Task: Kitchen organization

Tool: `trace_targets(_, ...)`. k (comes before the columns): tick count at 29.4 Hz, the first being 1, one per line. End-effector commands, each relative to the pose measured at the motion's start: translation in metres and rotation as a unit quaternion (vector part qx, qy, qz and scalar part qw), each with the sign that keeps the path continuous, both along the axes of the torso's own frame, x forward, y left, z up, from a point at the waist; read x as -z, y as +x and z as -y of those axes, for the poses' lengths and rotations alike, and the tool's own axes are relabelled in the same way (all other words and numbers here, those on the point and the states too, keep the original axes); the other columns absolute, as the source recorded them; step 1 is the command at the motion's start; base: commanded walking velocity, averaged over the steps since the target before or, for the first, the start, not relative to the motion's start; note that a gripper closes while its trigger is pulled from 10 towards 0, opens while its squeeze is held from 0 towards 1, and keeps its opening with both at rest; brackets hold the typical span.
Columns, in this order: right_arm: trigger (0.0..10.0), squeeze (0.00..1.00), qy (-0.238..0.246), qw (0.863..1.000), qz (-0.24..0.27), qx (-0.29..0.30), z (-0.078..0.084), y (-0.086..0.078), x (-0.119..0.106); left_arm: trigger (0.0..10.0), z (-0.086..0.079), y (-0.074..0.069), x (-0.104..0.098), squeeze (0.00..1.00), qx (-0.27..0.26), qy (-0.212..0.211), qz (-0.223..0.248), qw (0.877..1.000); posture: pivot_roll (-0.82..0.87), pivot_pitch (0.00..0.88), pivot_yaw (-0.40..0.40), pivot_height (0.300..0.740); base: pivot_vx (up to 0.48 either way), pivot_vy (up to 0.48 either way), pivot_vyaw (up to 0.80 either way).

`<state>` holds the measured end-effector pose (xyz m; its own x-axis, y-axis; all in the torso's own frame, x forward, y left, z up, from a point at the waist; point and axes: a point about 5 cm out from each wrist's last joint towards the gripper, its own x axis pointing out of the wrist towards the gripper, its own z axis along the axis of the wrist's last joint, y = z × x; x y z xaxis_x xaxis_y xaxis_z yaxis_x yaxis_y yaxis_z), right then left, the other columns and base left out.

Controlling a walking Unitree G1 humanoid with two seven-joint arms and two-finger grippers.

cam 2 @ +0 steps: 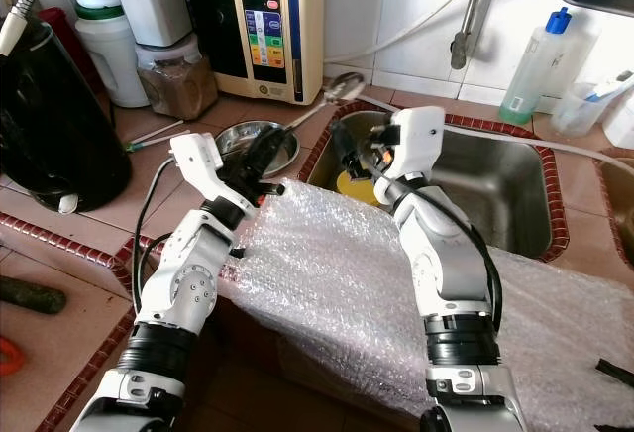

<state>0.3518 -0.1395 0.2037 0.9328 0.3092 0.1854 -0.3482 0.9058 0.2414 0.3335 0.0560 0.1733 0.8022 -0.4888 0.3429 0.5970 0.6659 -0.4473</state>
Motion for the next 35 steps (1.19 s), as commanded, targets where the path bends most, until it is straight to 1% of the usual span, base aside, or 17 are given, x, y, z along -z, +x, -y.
trace_targets(1, 10.0, 0.0, 0.059, 0.998, -0.021, -0.001, -0.001, 0.004, -0.003, 0.0, 0.012, -0.004, -0.008, 0.0, 0.024, -0.02, 0.009, 0.999, -0.08, 0.0, 0.039, 0.74, 0.0, 0.0, 0.0)
trace_targets(2, 10.0, 0.0, 0.088, 0.996, -0.031, -0.003, -0.004, 0.005, -0.004, 0.0, 0.014, -0.005, -0.008, 0.0, 0.031, -0.02, 0.008, 0.999, -0.08, 0.0, 0.04, 0.74, 0.0, 0.0, 0.0)
trace_targets(3, 10.0, 0.0, 0.105, 0.994, -0.036, -0.005, -0.005, 0.006, -0.004, 0.0, 0.016, -0.006, -0.008, 0.0, 0.036, -0.023, 0.005, 0.999, -0.08, 0.0, 0.04, 0.74, 0.0, 0.0, 0.0)
trace_targets(6, 10.0, 0.0, 0.131, 0.99, -0.045, -0.011, -0.008, 0.008, -0.005, 0.0, 0.019, -0.007, -0.009, 0.0, 0.047, -0.024, 0.003, 0.999, -0.08, 0.0, 0.04, 0.74, 0.0, 0.0, 0.0)
trace_targets(7, 10.0, 0.0, 0.131, 0.99, -0.045, -0.011, -0.008, 0.008, -0.005, 0.0, 0.019, -0.007, -0.009, 0.0, 0.047, -0.024, 0.003, 0.999, -0.08, 0.0, 0.04, 0.74, 0.0, 0.0, 0.0)
trace_targets(9, 10.0, 0.0, 0.165, 0.983, -0.068, -0.031, -0.016, 0.01, -0.005, 0.0, 0.023, -0.01, -0.008, 0.0, 0.055, -0.021, 0.004, 0.998, -0.07, 0.0, 0.039, 0.74, 0.0, 0.0, 0.0)
trace_targets(14, 10.0, 0.0, 0.185, 0.979, -0.082, -0.031, -0.019, 0.013, -0.005, 0.0, 0.025, -0.012, -0.012, 0.0, 0.063, -0.027, 0.008, 0.998, -0.07, 0.0, 0.037, 0.74, 0.0, 0.0, 0.0)
trace_targets(15, 10.0, 0.0, 0.197, 0.976, -0.088, -0.031, -0.019, 0.015, -0.005, 0.0, 0.026, -0.012, -0.015, 0.0, 0.065, -0.024, 0.015, 0.997, -0.07, 0.0, 0.036, 0.74, 0.0, 0.0, 0.0)
trace_targets(17, 10.0, 0.0, 0.198, 0.976, -0.088, -0.028, -0.019, 0.017, -0.005, 0.0, 0.028, -0.014, -0.017, 0.0, 0.074, -0.013, 0.029, 0.997, -0.07, 0.0, 0.035, 0.74, 0.0, 0.0, 0.0)
trace_targets(18, 3.7, 0.0, 0.2, 0.975, -0.088, -0.023, -0.019, 0.017, -0.005, 0.0, 0.029, -0.015, -0.017, 0.0, 0.076, -0.013, 0.028, 0.997, -0.07, 0.0, 0.035, 0.74, 0.0, 0.0, 0.0)
trace_targets(19, 0.0, 0.0, 0.211, 0.974, -0.085, -0.02, -0.018, 0.018, -0.006, 0.0, 0.029, -0.016, -0.016, 0.0, 0.079, -0.014, 0.026, 0.996, -0.07, 0.0, 0.035, 0.74, 0.0, 0.0, 0.0)
trace_targets(23, 0.0, 0.0, 0.226, 0.97, -0.088, -0.012, -0.015, 0.02, -0.008, 0.0, 0.029, -0.017, -0.015, 0.0, 0.082, -0.015, 0.023, 0.996, -0.07, 0.0, 0.034, 0.74, 0.0, 0.0, 0.0)
trace_targets(31, 0.0, 0.0, 0.224, 0.971, -0.074, 0.024, -0.003, 0.024, -0.013, 0.0, 0.027, -0.016, -0.011, 0.0, 0.074, -0.008, 0.015, 0.997, -0.07, 0.0, 0.035, 0.74, 0.0, 0.0, 0.0)
trace_targets(35, 0.0, 0.0, 0.221, 0.972, -0.071, 0.032, -0.001, 0.025, -0.016, 0.0, 0.028, -0.016, -0.01, 0.0, 0.074, -0.007, 0.012, 0.997, -0.07, 0.0, 0.035, 0.74, 0.0, 0.0, 0.0)
